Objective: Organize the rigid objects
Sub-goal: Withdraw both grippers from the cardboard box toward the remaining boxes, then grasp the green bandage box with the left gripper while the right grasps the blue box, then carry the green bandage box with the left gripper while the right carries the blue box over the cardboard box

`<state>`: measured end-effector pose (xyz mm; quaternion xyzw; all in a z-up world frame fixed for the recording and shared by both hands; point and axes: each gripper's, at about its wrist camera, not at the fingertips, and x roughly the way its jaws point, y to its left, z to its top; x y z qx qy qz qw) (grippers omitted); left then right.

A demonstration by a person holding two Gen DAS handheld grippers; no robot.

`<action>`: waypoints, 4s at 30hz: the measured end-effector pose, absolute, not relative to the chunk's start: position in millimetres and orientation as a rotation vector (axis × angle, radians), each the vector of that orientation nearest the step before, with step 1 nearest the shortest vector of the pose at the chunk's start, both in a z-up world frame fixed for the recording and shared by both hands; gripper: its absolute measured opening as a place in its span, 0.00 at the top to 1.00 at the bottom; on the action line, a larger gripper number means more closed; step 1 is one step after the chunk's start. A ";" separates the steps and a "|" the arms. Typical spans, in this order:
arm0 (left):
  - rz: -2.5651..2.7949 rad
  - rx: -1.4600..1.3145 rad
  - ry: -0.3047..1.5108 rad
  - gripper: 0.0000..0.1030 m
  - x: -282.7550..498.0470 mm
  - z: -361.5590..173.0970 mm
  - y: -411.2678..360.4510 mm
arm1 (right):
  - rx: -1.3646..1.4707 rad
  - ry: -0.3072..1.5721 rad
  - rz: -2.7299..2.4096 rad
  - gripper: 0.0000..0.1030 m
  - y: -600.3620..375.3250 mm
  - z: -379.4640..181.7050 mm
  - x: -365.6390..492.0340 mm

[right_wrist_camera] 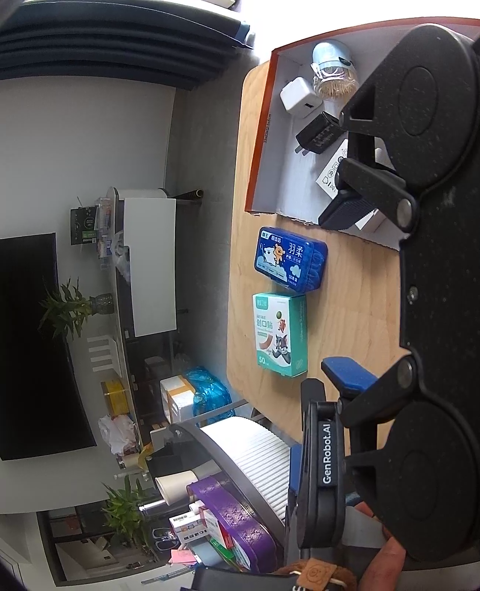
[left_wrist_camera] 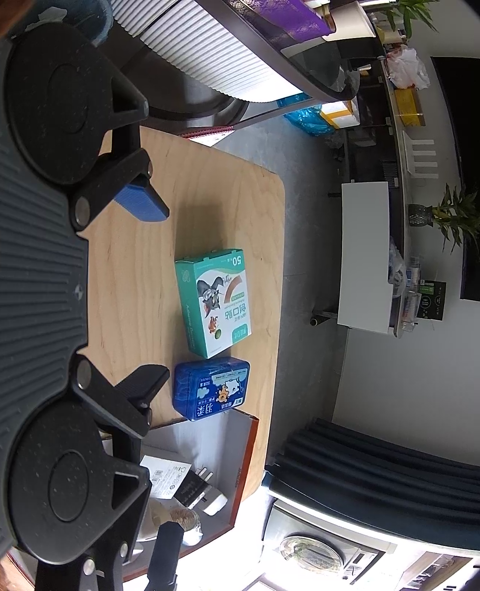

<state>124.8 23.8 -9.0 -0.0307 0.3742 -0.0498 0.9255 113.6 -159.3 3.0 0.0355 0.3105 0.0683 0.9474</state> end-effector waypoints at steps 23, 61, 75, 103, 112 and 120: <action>-0.505 0.462 0.677 0.00 224.1 -61.2 13.9 | 0.117 0.646 0.126 0.13 -171.9 -2.6 130.5; -0.060 0.005 0.791 0.31 233.4 -47.0 36.1 | 0.127 0.864 -0.059 0.11 -153.2 -60.7 287.2; 0.015 -0.018 0.779 0.31 213.2 -41.2 47.0 | 0.095 0.810 0.012 0.28 -142.6 -59.6 271.2; 0.066 -0.084 0.669 0.31 97.5 11.3 29.1 | 0.111 0.665 0.101 0.28 -133.5 10.5 127.6; 0.056 -0.084 0.663 0.31 75.2 9.7 19.3 | 0.110 0.651 0.098 0.28 -137.7 10.4 90.7; 0.038 -0.077 0.642 0.31 59.0 11.7 10.6 | 0.108 0.631 0.084 0.28 -146.4 11.2 71.3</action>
